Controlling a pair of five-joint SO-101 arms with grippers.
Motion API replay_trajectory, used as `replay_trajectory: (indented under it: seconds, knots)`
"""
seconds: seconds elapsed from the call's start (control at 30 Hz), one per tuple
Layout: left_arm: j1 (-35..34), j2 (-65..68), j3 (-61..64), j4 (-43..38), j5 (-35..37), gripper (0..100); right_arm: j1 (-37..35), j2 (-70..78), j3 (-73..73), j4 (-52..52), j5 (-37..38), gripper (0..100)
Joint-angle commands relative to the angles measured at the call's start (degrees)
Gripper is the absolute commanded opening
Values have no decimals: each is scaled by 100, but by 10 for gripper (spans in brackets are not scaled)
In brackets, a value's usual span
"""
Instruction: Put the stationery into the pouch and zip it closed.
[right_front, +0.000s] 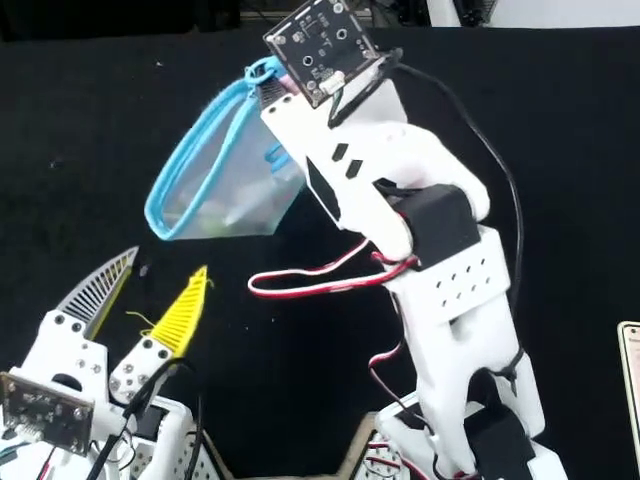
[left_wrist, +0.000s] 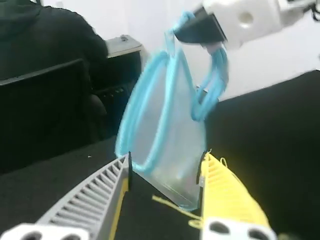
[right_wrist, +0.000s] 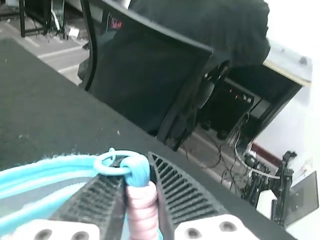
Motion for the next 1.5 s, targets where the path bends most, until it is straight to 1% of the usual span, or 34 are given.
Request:
replay_trajectory:
  seconds: [0.0, 0.1, 0.2, 0.43, 0.53, 0.67, 0.77, 0.9, 0.97, 1.07, 1.13, 1.2, 1.3, 1.4, 1.47]
  knots:
    - [84, 158, 127, -9, 97, 230, 44, -40, -567, -62, 18, 11]
    - [75, 158, 664, -281, 97, 230, 44, -66, -576, -53, 9, 11]
    - [48, 158, 1262, -756, 62, 230, 44, -84, -576, -18, 26, 11]
    - [-998, 149, 2185, -2040, 88, 230, 44, -84, -567, 554, 26, 11]
    - [-1191, 158, 2765, -2848, 105, 230, 18, -84, -576, 695, 0, 11]
    - [-1358, 158, 3380, -3798, 554, 230, -343, -163, -602, 967, 35, 11]
    - [-1578, 158, 3538, -4202, 932, 230, -721, -382, -611, 1240, 44, 11]
    - [-1736, 158, 3486, -4202, 1231, 230, -1160, -708, -602, 1354, 88, 11]
    - [-1736, 158, 3486, -4193, 1257, 230, -1327, -831, -593, 1354, 334, 11]
    - [-1736, 158, 3503, -4185, 1266, 230, -1407, -936, -576, 1354, 686, 11]
    - [-1736, 149, 3486, -4141, 1266, 230, -1398, -927, -549, 1371, 791, 11]
    - [-1701, 105, 3363, -3763, 1266, 230, -1389, -892, -435, 1451, 800, 11]
    - [-1692, 105, 2870, -2927, 1240, 230, -1407, -892, -163, 1407, 800, 11]
    - [-1692, 105, 2387, -2312, 1213, 230, -1424, -884, -48, 1389, 800, 11]
    - [-1692, 105, 2044, -1899, 1055, 231, -1424, -884, -40, 1389, 800, 11]
